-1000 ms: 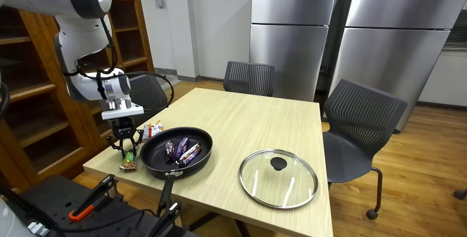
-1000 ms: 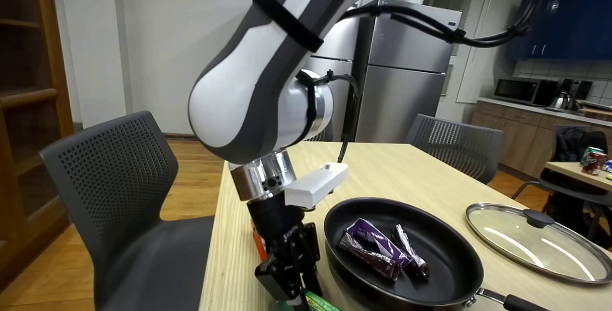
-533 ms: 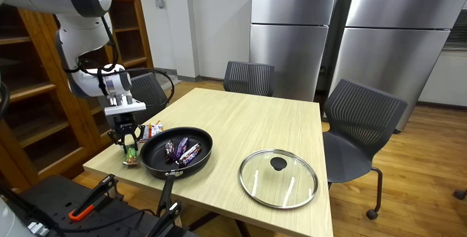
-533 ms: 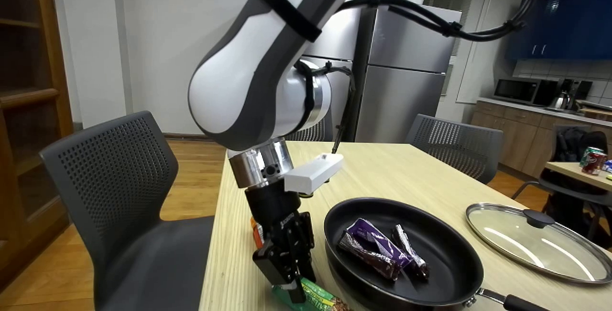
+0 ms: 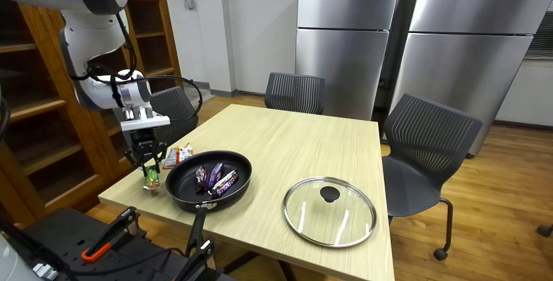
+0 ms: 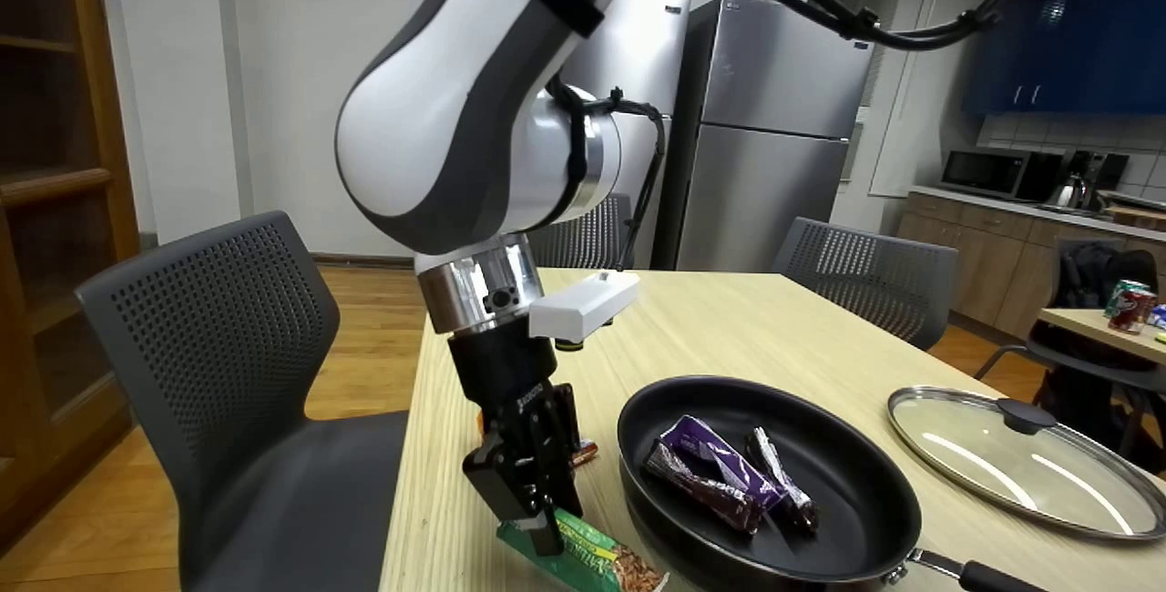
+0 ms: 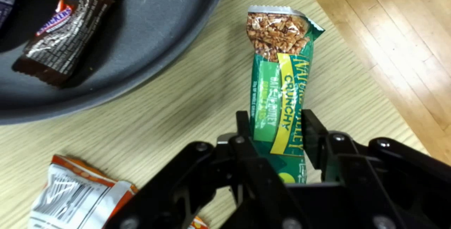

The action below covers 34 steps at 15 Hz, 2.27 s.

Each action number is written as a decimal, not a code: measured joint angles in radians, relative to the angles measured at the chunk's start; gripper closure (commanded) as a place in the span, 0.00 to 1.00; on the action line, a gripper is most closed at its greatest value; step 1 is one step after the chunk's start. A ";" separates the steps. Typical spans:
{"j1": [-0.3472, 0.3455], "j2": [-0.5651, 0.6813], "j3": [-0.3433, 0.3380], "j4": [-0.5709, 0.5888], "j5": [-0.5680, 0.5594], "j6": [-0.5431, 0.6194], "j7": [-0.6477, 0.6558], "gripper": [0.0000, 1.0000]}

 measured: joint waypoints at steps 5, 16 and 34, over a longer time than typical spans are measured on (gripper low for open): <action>0.002 -0.043 0.000 -0.017 -0.019 0.001 0.000 0.86; 0.001 -0.113 0.000 -0.065 -0.049 0.020 0.002 0.86; -0.143 -0.254 -0.068 -0.243 -0.054 0.127 0.005 0.86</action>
